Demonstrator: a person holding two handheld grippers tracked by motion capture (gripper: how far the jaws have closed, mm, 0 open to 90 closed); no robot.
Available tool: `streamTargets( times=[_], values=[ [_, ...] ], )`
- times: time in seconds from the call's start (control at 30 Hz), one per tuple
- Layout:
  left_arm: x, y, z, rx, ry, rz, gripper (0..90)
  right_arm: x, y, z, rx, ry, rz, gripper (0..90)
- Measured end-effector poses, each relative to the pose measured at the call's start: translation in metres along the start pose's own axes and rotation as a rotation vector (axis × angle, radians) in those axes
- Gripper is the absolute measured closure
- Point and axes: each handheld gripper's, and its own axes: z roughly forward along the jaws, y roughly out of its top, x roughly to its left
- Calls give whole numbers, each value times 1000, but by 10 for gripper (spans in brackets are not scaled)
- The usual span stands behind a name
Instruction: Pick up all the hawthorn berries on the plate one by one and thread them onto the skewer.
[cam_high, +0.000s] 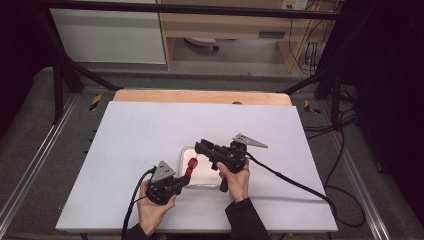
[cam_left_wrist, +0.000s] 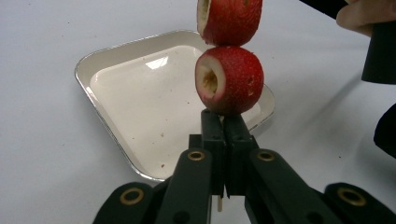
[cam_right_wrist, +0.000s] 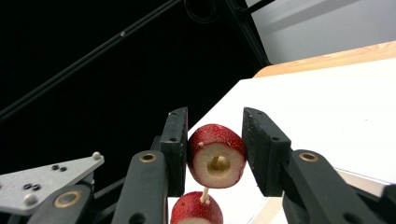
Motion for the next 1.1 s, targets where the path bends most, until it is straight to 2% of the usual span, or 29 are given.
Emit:
streamTargets(
  times=[0.03, 0.07, 0.13, 0.2, 0.33, 0.37, 0.4, 0.6, 0.63, 0.7, 0.73, 0.77, 0.87, 0.97, 1.03, 1.07, 1.1],
  values=[
    [1, 0, 0, -5, -13, -13, 889, 0, -2, -1, -11, 2, -8, 626],
    [2, 0, 0, -5, -43, -33, 889, 0, -3, -1, -18, 4, -12, 627],
    [2, -1, 0, -6, -66, -30, 889, -1, -4, -1, -16, 15, -17, 627],
    [4, -1, -1, -17, -96, -57, 889, -1, -4, -3, -20, 27, -25, 627],
    [2, 0, -1, -15, -85, -48, 889, 0, -4, -5, -9, 40, -33, 628],
    [2, -1, -1, -14, -81, -45, 889, 0, -5, -5, -11, 27, -46, 628],
    [2, -1, 0, -12, -70, -35, 889, 0, -6, -5, -10, 26, -39, 628],
    [1, -1, 2, -3, -133, -50, 889, 0, -8, -4, 2, 39, -33, 627],
    [2, -1, 0, -14, -128, -51, 889, 0, -8, -5, 5, 42, -36, 627],
    [5, 1, -3, -26, -152, -75, 889, 1, -5, -7, 2, 53, -34, 627],
    [5, 1, -3, -29, -131, -62, 889, 1, -4, -8, 5, 58, -31, 627],
    [4, 0, -1, -20, -143, -64, 889, 2, -4, -8, 7, 61, -35, 627],
    [-1, -1, 3, -2, -126, -38, 889, 1, -11, -5, 32, 46, -41, 626],
    [-4, -1, 5, -10, -86, -13, 888, 0, -11, -3, 45, 45, -33, 625],
    [-2, 0, 3, -31, -67, -4, 888, 1, -8, -4, 38, 43, -50, 621],
    [0, 0, 1, -35, -64, -3, 888, 1, -6, -4, 38, 43, -60, 612],
    [2, 0, 1, -40, -53, -1, 887, 2, -2, -7, 43, 39, -74, 538]
  ],
)
